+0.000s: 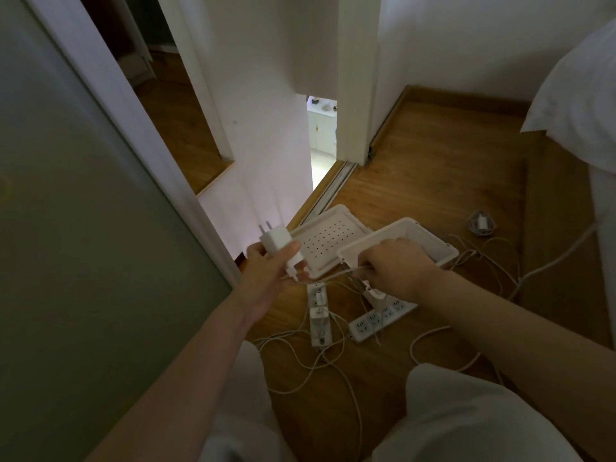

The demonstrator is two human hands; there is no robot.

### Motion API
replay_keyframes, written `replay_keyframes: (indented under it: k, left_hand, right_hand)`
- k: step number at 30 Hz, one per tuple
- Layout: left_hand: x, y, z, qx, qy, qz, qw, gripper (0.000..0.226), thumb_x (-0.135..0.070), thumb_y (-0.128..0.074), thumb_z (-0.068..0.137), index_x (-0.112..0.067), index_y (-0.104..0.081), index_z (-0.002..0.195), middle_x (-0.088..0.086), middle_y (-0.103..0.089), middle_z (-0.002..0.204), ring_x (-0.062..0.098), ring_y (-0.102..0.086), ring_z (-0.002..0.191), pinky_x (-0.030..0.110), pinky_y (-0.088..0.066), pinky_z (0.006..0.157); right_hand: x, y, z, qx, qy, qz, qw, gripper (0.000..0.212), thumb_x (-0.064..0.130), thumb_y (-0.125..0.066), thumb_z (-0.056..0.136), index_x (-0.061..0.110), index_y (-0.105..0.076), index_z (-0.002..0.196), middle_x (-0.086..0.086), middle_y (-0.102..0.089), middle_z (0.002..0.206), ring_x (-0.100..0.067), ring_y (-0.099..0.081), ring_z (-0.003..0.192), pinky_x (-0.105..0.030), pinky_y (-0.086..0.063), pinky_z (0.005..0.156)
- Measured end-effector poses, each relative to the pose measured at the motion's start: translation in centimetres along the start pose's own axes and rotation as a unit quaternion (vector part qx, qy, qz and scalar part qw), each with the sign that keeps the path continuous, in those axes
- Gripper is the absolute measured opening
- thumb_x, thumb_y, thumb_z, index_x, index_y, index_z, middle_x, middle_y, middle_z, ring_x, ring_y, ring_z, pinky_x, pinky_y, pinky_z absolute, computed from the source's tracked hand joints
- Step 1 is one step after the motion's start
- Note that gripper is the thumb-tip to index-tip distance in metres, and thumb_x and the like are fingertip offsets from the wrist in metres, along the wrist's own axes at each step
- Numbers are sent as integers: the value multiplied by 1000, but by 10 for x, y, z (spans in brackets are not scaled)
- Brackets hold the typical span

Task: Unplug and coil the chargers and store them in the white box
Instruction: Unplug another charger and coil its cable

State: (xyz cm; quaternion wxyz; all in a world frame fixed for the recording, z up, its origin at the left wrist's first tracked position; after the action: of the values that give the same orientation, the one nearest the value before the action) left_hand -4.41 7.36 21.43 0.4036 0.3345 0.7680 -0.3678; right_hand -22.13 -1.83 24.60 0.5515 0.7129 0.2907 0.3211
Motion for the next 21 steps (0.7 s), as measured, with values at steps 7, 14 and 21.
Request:
replay_keyframes:
  k: [7, 14, 21]
  left_hand:
    - [4, -4, 0, -70, -91, 191, 975, 60, -23, -68, 84, -20, -27, 128, 2, -49, 108, 13, -56, 86, 16, -52, 54]
    - [7, -9, -3, 2, -138, 415, 899, 60, -39, -67, 83, -29, -34, 132, -8, -46, 116, 12, -52, 103, 15, -46, 65]
    - [13, -2, -8, 135, -10, 462, 876, 74, -64, -48, 82, -40, -20, 147, 8, -46, 135, 29, -55, 107, 46, -52, 90]
  right_hand:
    - [38, -3, -1, -90, 127, -106, 982, 23, 23, -47, 96, 21, -56, 117, 0, -62, 115, -16, -48, 115, -32, -13, 115]
    - [31, 14, 9, -66, -5, -262, 963, 26, 27, -52, 90, 16, -56, 114, -6, -59, 119, -26, -41, 123, -43, -17, 113]
    - [31, 3, 15, -159, 51, -241, 956, 32, 18, -67, 80, 9, -59, 110, -9, -63, 110, -26, -55, 108, -43, -36, 107]
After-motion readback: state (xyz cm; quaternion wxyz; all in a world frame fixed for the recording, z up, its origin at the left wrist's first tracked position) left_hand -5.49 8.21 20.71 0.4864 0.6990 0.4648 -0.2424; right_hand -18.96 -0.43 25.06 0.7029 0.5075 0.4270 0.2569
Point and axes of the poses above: each hand's wrist, its own z-axis towards the middle knuckle, its own y-axis out of the back of the hand, x = y × z, the point moved 2 cm from there along z, towards the middle knuckle
